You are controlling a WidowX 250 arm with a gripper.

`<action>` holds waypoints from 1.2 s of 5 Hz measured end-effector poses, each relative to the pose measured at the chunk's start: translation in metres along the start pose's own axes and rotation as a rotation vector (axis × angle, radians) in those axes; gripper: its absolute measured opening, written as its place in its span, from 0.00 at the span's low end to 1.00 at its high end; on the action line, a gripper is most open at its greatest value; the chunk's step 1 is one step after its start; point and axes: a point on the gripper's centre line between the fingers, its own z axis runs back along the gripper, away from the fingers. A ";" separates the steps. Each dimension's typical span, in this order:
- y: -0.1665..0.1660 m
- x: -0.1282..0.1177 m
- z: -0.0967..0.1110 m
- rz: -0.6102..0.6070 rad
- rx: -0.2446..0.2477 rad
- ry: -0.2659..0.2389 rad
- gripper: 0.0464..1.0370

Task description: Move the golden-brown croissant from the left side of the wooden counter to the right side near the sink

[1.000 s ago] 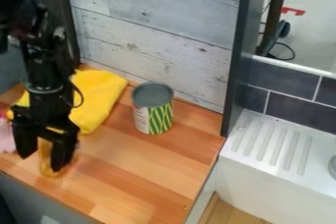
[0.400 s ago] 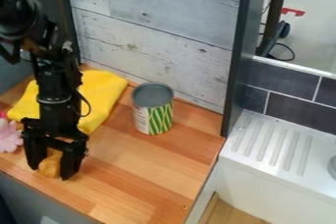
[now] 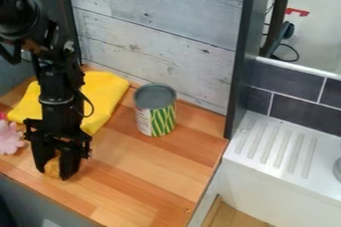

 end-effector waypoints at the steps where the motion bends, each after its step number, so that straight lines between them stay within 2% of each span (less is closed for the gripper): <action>1: -0.002 -0.004 0.007 -0.004 0.001 -0.008 0.55; 2: -0.019 -0.008 0.052 -0.068 0.054 -0.092 0.55; 3: -0.046 -0.014 0.080 -0.158 0.085 -0.143 0.55; 4: -0.088 -0.006 0.091 -0.332 0.056 -0.152 0.55; 5: -0.133 0.017 0.079 -0.529 0.023 -0.074 0.55; 6: -0.166 0.037 0.066 -0.635 0.045 -0.002 0.55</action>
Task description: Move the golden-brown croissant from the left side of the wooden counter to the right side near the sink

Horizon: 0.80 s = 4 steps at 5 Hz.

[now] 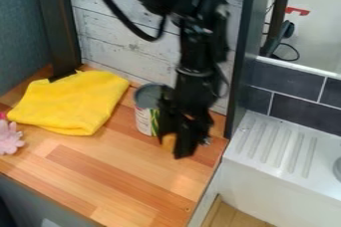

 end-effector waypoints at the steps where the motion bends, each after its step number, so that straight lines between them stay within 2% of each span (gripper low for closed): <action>1: -0.004 0.013 -0.012 -0.030 0.028 0.072 0.55; 2: -0.005 0.012 -0.026 -0.029 0.010 0.139 0.55; 3: -0.004 0.013 -0.038 -0.038 -0.040 0.172 0.55; 4: 0.009 0.012 -0.041 -0.010 -0.056 0.172 0.55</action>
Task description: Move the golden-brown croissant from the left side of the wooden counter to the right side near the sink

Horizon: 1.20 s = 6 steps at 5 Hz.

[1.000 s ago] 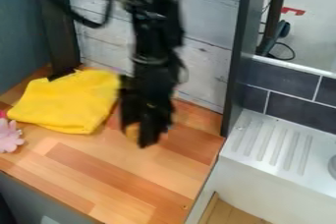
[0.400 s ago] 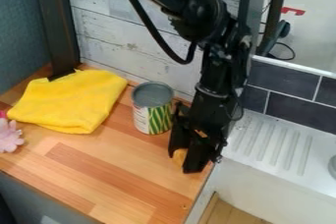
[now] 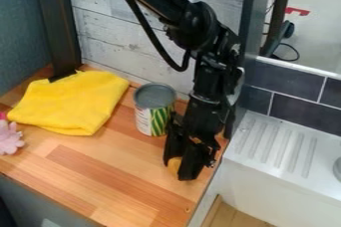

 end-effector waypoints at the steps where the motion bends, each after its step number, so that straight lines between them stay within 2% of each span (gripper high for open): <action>1: 0.002 0.002 0.000 0.007 0.005 -0.019 0.55; 2: 0.005 0.004 0.001 0.013 0.006 -0.033 0.62; 3: 0.008 0.010 0.003 0.015 0.006 -0.035 0.83; 4: 0.007 0.008 0.004 0.034 0.010 -0.072 0.93; 5: 0.010 -0.002 0.009 0.065 0.008 -0.119 0.95; 6: 0.007 -0.039 0.039 0.151 0.044 -0.184 0.95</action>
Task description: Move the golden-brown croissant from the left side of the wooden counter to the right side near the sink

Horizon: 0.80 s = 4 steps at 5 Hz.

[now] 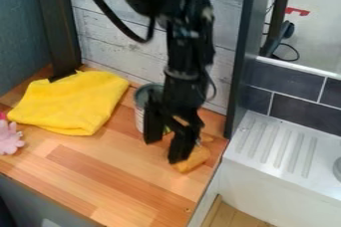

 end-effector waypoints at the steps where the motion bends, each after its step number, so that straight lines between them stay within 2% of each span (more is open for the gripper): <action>1: 0.010 -0.045 0.033 0.168 -0.015 -0.126 0.96; 2: 0.014 -0.081 0.047 0.241 -0.032 -0.141 0.96; 3: 0.025 -0.113 0.056 0.311 -0.022 -0.160 0.96; 4: 0.044 -0.128 0.054 0.333 -0.017 -0.151 0.96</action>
